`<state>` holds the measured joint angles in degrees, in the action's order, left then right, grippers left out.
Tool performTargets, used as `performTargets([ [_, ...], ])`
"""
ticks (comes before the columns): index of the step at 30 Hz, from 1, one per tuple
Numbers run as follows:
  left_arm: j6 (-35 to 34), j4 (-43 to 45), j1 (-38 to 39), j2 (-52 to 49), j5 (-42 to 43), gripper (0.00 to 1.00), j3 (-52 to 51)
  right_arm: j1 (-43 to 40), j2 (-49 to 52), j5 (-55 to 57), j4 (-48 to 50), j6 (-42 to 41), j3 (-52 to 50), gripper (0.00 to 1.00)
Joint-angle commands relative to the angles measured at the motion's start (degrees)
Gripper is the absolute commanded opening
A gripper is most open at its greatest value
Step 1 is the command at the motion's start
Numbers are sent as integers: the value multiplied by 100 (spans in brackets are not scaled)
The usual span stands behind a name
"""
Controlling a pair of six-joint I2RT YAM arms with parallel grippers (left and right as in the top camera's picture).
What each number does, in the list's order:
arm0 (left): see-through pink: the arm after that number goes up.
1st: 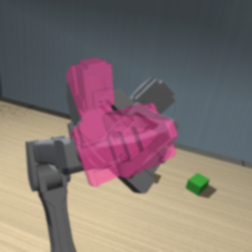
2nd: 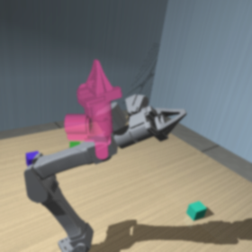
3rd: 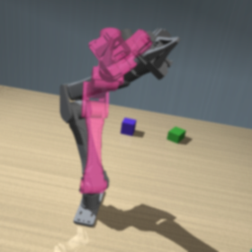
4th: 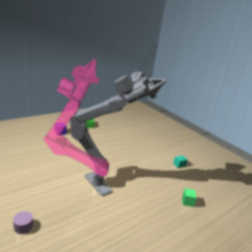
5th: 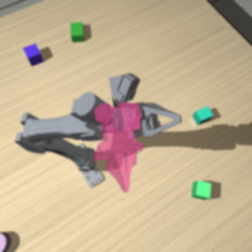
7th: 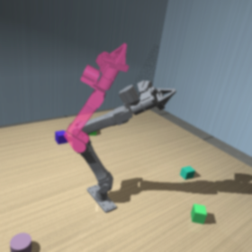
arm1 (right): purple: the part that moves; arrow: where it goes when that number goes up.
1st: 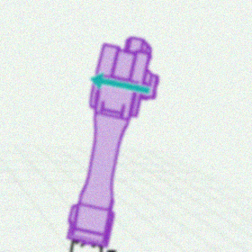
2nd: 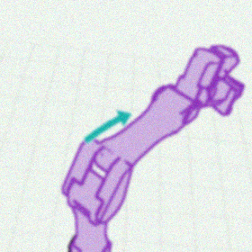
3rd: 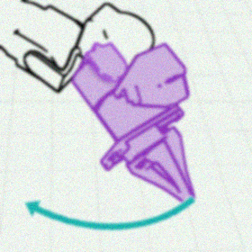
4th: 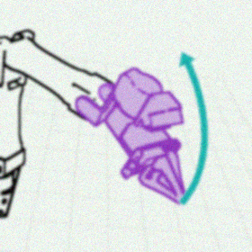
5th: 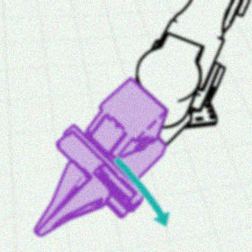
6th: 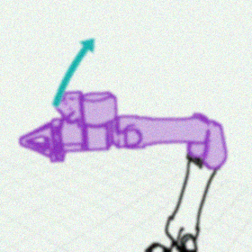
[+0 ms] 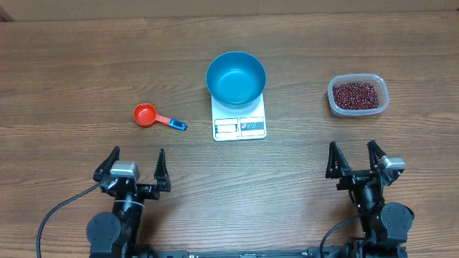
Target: Scoop item into bowl and weigh 150g on scale
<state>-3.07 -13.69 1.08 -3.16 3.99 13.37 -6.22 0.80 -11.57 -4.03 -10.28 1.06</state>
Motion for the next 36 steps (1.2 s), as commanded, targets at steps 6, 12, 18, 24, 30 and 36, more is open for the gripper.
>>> performTargets([
  [6,-83,17,-33,-1110,-59,100,538,48,-63,61,33,11,-61,100],
  [12,-81,-133,-33,-2258,-61,100,1220,48,-63,61,33,11,-61,100],
  [18,-81,-195,-31,-2911,-55,100,1574,48,-63,61,33,11,-61,100],
  [24,-81,-282,-33,-2959,-55,100,1574,48,-63,61,33,11,-61,100],
  [30,-81,-278,-33,-2979,-55,100,1572,48,-63,61,33,11,-61,100],
  [36,-101,-317,-33,-2983,199,100,1572,48,-63,61,33,11,-61,100],
])
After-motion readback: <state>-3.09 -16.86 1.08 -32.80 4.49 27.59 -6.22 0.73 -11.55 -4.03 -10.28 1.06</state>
